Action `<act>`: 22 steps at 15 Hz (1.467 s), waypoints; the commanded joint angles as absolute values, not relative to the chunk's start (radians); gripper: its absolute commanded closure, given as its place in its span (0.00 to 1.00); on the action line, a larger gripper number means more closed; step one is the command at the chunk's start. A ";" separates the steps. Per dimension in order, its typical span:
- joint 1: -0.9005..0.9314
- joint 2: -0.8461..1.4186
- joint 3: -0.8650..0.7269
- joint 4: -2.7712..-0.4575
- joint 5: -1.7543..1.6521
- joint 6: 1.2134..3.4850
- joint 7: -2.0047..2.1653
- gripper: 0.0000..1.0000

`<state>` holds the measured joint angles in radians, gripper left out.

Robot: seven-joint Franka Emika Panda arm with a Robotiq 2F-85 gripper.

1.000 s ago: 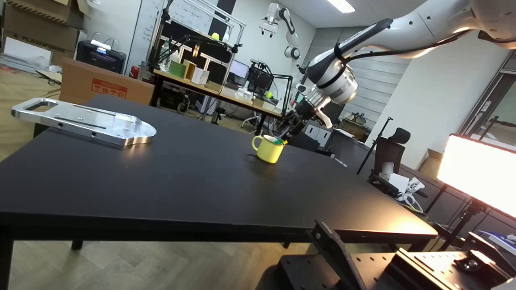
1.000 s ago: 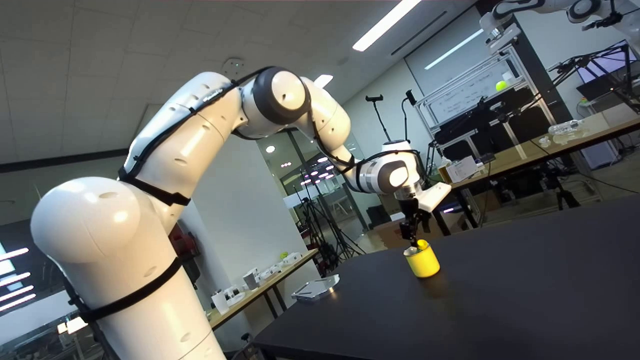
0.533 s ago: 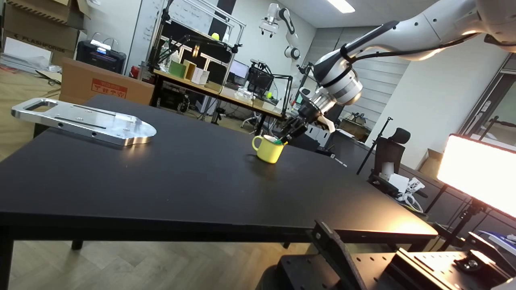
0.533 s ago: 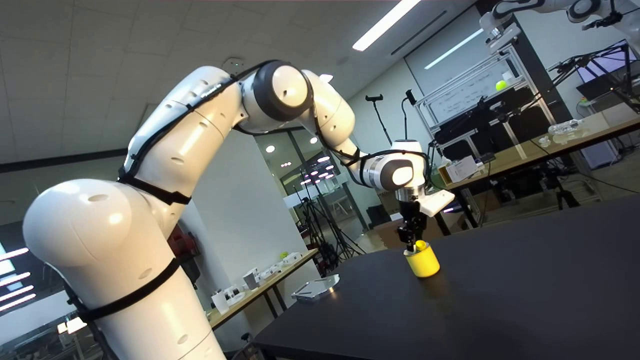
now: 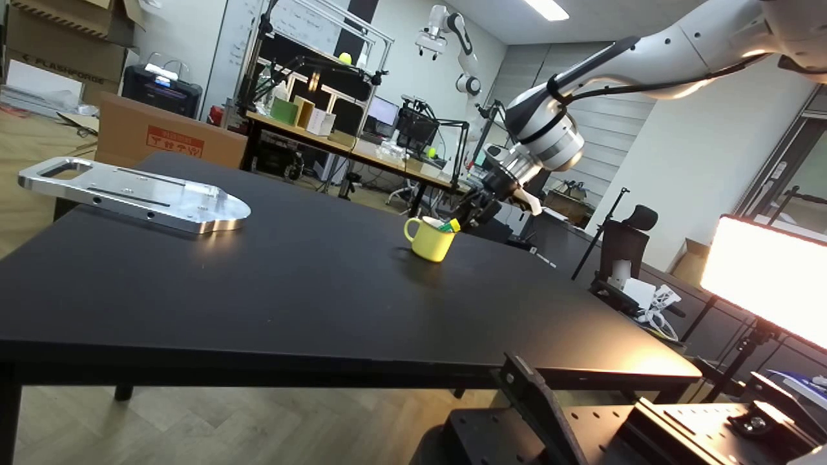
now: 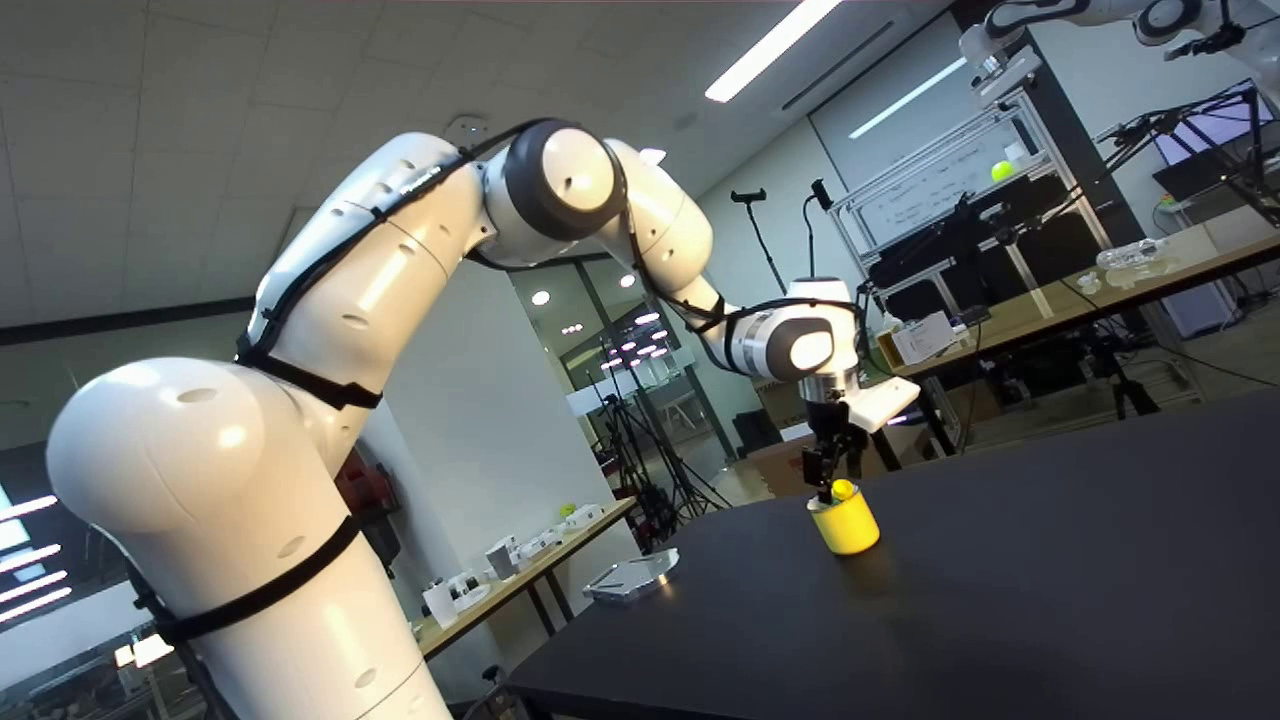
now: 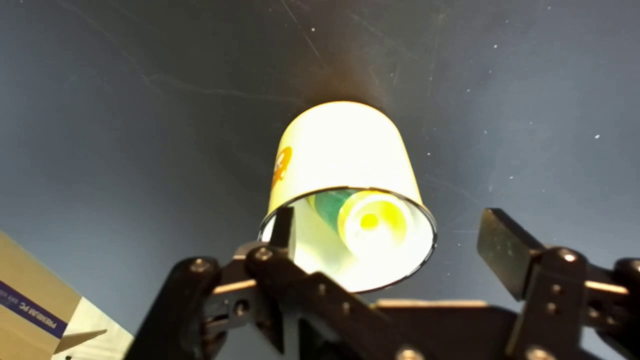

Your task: Put the glue stick inside the yellow mug then take it out

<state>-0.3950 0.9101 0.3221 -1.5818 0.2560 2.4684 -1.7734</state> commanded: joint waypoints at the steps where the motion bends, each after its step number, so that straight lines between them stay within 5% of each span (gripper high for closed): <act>1: -0.383 0.870 0.298 -1.623 0.275 2.507 -1.786 0.36; 9: -0.377 0.882 0.311 -1.626 0.274 2.532 -1.791 0.91; 22: -0.273 0.697 0.252 -1.693 0.187 2.510 -1.781 0.91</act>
